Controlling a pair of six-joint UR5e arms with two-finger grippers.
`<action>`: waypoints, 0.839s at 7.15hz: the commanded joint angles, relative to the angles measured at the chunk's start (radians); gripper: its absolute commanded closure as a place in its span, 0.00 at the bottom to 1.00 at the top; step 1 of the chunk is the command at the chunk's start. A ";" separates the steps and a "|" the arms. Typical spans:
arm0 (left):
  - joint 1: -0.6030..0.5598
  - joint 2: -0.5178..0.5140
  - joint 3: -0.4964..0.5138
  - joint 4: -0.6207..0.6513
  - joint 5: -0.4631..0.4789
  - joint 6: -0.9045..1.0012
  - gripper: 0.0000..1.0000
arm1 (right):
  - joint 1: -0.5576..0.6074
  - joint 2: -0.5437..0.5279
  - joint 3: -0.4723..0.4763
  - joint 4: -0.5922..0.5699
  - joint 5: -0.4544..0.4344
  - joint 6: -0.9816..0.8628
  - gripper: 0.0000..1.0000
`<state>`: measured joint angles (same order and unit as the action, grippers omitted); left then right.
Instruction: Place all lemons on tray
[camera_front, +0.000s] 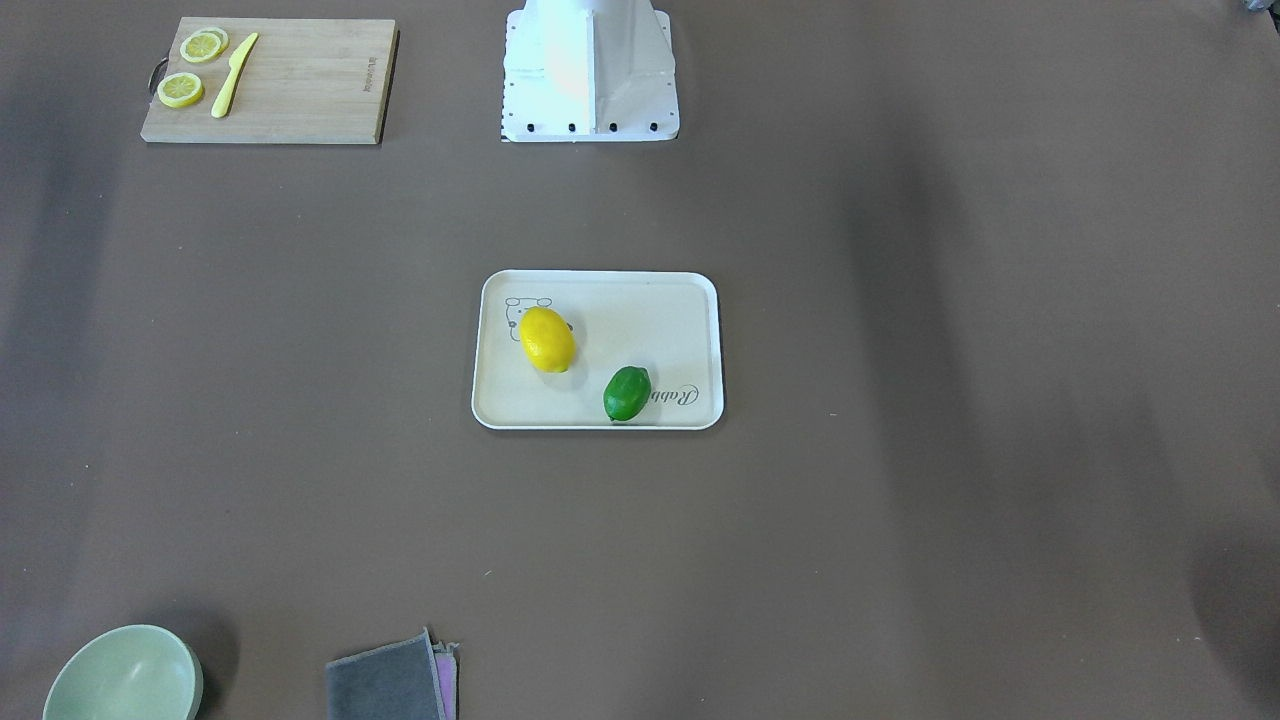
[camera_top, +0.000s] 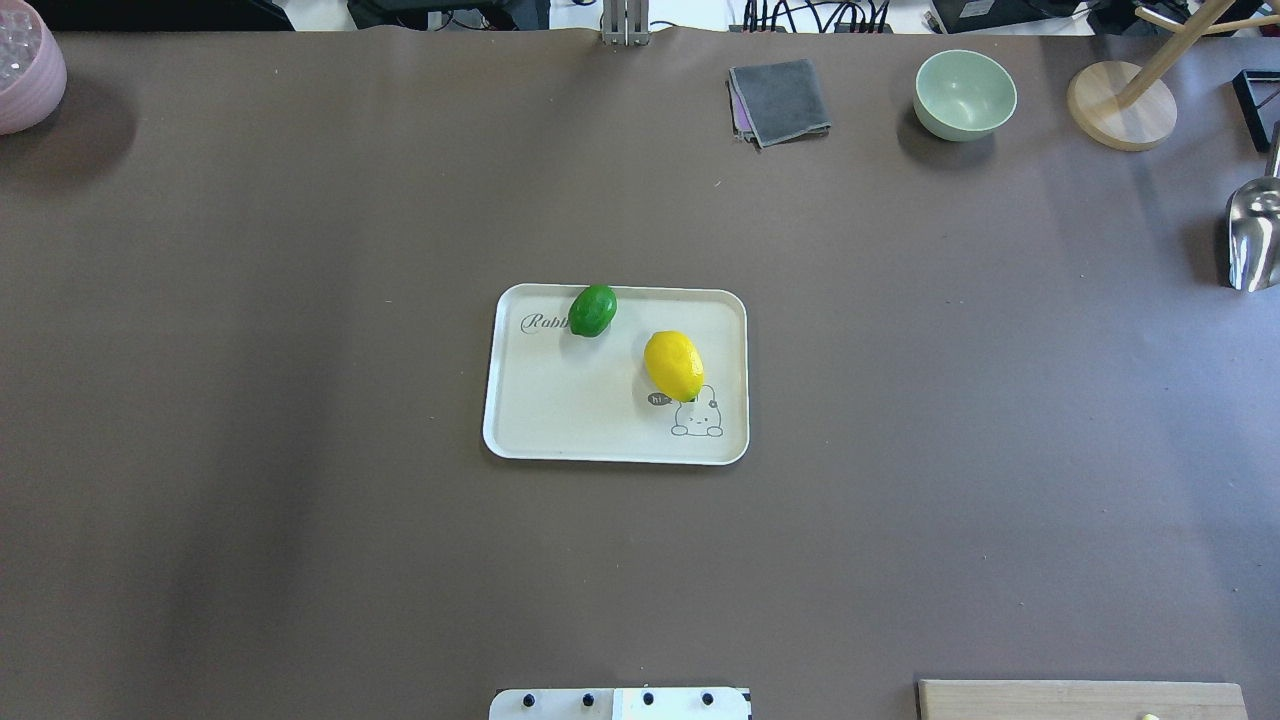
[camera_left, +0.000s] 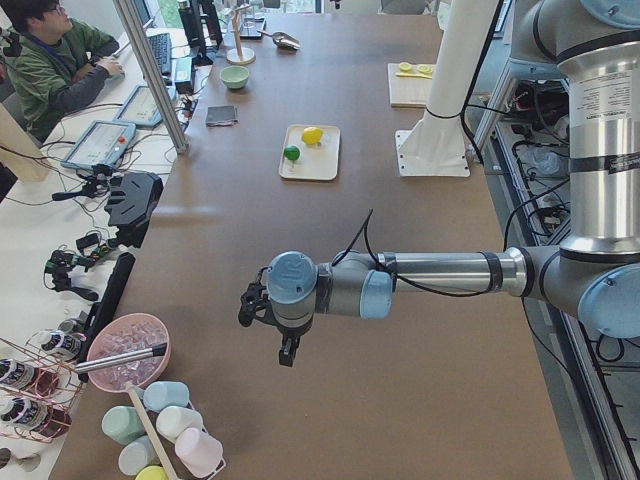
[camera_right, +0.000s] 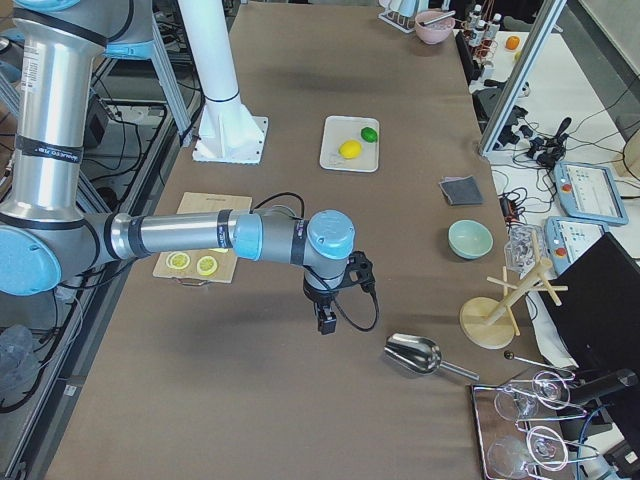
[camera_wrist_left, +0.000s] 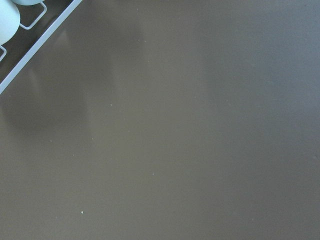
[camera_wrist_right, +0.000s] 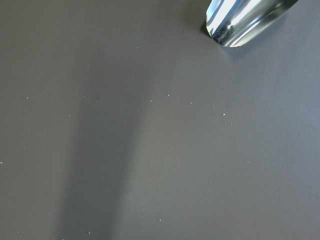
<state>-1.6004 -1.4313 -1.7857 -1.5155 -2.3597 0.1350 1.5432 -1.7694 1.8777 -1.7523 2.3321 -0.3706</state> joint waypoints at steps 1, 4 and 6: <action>-0.006 0.000 -0.021 0.040 0.036 -0.005 0.02 | 0.000 -0.004 -0.008 0.029 0.006 -0.002 0.00; -0.004 -0.001 -0.015 0.038 0.045 0.000 0.02 | 0.000 0.001 -0.018 0.033 0.004 -0.004 0.00; -0.004 -0.003 -0.020 0.037 0.045 0.002 0.02 | 0.000 -0.008 -0.019 0.033 0.007 -0.011 0.00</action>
<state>-1.6048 -1.4341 -1.8036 -1.4782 -2.3155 0.1351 1.5432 -1.7719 1.8606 -1.7194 2.3364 -0.3784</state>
